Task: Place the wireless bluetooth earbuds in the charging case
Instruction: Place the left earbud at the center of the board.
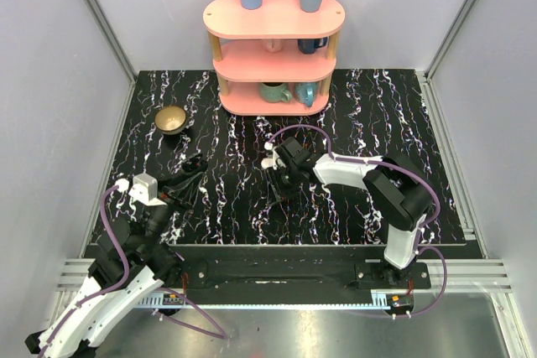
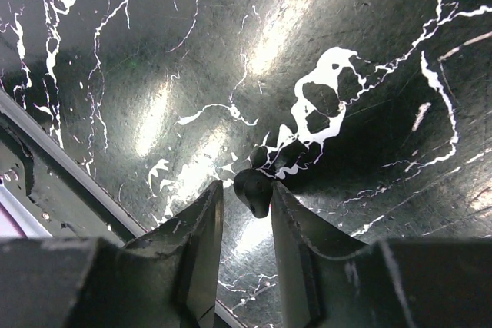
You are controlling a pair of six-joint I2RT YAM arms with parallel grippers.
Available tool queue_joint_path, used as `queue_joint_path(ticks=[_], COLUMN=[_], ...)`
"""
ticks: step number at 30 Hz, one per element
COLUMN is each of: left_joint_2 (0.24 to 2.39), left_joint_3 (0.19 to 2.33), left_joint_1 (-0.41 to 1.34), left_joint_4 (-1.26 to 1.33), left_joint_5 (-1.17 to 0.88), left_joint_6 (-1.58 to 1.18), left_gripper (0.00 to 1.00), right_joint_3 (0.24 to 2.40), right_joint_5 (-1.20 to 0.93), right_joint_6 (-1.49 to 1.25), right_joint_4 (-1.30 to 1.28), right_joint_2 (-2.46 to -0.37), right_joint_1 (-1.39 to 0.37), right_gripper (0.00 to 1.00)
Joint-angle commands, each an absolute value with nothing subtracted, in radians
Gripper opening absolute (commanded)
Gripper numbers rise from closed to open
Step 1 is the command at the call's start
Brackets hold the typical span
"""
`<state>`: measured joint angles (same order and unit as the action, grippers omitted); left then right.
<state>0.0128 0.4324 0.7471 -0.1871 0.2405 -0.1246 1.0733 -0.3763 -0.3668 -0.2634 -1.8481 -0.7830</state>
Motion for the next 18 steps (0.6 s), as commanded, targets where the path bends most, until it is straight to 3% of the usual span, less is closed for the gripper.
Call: queue_joint_path(ticks=[1,12,18], left_joint_2=[-0.130,-0.132,-0.130], left_joint_3=[0.460,0.462,0.462], left_joint_1=[0.749,0.749,0.749], left_joint_4=[-0.156,-0.161,-0.160], left_joint_5=[0.259,0.259,0.259], left_joint_6=[-0.130,-0.130,-0.132], left_gripper=[0.00,0.00,0.00], right_joint_3=[1.094,1.083,1.071], right_joint_5=[-0.337,-0.347,-0.341], right_joint_6=[-0.382,-0.393,-0.403], right_joint_4=[-0.249,-0.247,-0.247], right_joint_2=[-1.847,-1.810,-1.764], right_joint_1=[-0.784,-0.784,-0.781], right_gripper=[0.39,0.36,0.39])
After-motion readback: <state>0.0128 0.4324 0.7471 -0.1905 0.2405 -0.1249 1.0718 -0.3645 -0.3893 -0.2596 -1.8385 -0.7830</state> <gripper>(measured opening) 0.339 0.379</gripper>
